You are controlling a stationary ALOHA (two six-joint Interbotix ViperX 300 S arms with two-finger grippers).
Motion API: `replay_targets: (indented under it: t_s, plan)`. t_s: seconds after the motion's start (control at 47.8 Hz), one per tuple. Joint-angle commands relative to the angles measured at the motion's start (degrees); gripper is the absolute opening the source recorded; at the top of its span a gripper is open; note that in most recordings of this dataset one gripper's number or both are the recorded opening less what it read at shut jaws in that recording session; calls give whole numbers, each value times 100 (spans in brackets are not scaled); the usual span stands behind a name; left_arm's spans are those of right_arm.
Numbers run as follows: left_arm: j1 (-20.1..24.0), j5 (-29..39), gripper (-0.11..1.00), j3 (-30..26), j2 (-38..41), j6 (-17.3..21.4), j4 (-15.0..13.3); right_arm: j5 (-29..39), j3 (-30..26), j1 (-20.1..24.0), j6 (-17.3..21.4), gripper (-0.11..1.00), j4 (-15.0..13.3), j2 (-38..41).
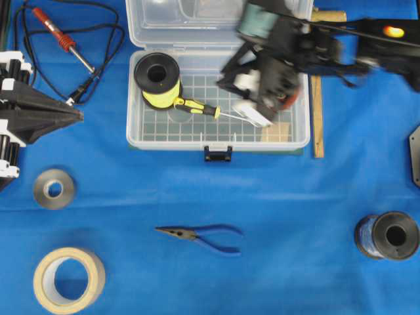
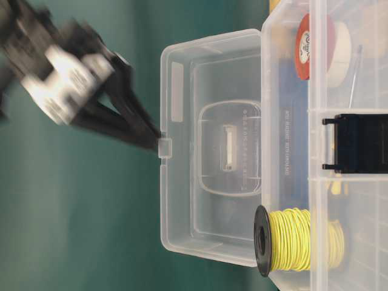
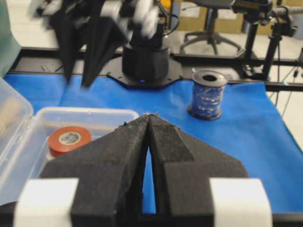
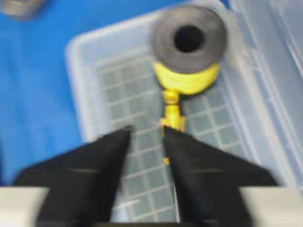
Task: Pick the screwdriver from the toolbox among several items.
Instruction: 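Move the right gripper over the yellow-black screwdriver inside the toolbox, then lower the right gripper and close it on the screwdriver handle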
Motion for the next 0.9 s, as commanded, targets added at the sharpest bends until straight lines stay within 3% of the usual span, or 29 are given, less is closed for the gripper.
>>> replay_targets:
  t_s: [0.0, 0.084, 0.147, 0.419, 0.754, 0.88]
  plan:
    - [-9, -62, 0, -70, 44, -9, -9, 308, -396, -97, 176, 51, -53, 369]
    - [-18, -62, 0, -79, 53, -9, 0, 554, -598, -141, 343, 71, -79, 835]
    - [-9, -62, 0, -79, 53, -9, -9, 642, -703, -149, 422, 78, -79, 1125]
    - [-9, -70, 0, -70, 44, -35, -18, 677, -984, -149, 659, 76, -53, 2188]
    - [9, -53, 0, -62, 53, -70, -9, 624, -1090, -123, 642, 74, -26, 2681]
    - [44, -26, 0, -44, 44, -70, -9, 536, -1090, -70, 633, 64, -26, 2681]
